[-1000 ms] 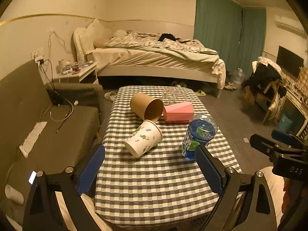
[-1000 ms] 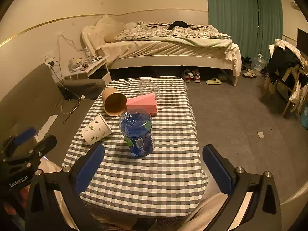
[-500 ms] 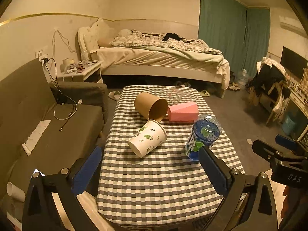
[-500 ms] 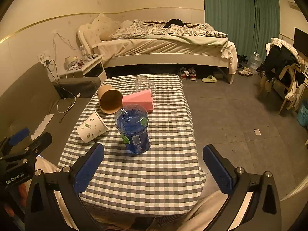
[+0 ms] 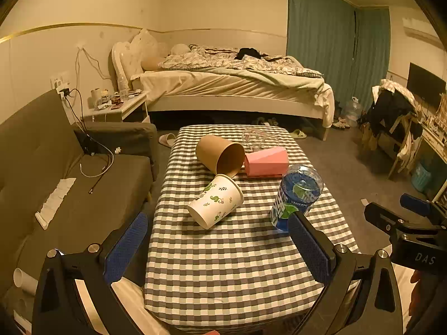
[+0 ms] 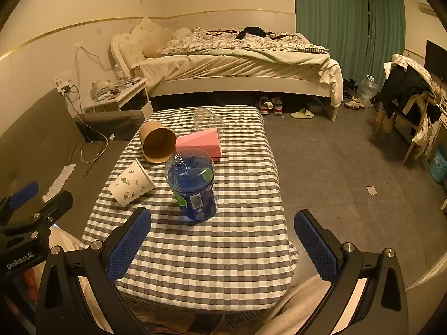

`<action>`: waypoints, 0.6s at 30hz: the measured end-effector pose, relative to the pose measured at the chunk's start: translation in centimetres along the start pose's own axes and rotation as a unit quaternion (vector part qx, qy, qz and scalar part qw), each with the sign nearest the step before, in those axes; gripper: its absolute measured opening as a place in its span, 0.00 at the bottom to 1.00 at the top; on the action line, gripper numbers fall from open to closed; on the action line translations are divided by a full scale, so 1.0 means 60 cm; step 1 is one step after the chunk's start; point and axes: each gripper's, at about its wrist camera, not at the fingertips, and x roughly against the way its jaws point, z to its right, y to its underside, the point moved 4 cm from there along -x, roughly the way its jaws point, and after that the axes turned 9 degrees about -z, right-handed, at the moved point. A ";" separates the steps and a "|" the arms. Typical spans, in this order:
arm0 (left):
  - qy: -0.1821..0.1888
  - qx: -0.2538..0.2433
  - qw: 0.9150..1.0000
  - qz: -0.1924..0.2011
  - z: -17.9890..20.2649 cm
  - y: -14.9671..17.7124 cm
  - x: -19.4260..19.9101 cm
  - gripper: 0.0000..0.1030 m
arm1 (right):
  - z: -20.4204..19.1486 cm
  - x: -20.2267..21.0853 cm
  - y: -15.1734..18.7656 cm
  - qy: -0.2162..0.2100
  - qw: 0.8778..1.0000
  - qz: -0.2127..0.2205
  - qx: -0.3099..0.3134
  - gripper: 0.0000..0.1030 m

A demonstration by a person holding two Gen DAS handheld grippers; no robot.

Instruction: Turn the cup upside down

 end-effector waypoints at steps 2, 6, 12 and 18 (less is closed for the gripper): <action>-0.001 0.001 1.000 0.000 0.000 0.000 0.000 1.00 | 0.001 -0.001 0.001 0.001 1.000 -0.001 0.000 1.00; -0.002 0.002 1.000 0.000 0.000 0.000 0.000 1.00 | -0.001 -0.001 0.002 0.003 1.000 -0.002 0.000 1.00; -0.002 0.002 1.000 0.000 -0.001 0.000 0.001 1.00 | -0.001 -0.001 0.002 0.004 1.000 -0.002 0.001 1.00; -0.003 0.002 1.000 0.000 0.000 0.000 0.001 1.00 | 0.000 -0.004 0.002 0.006 1.000 -0.003 0.000 1.00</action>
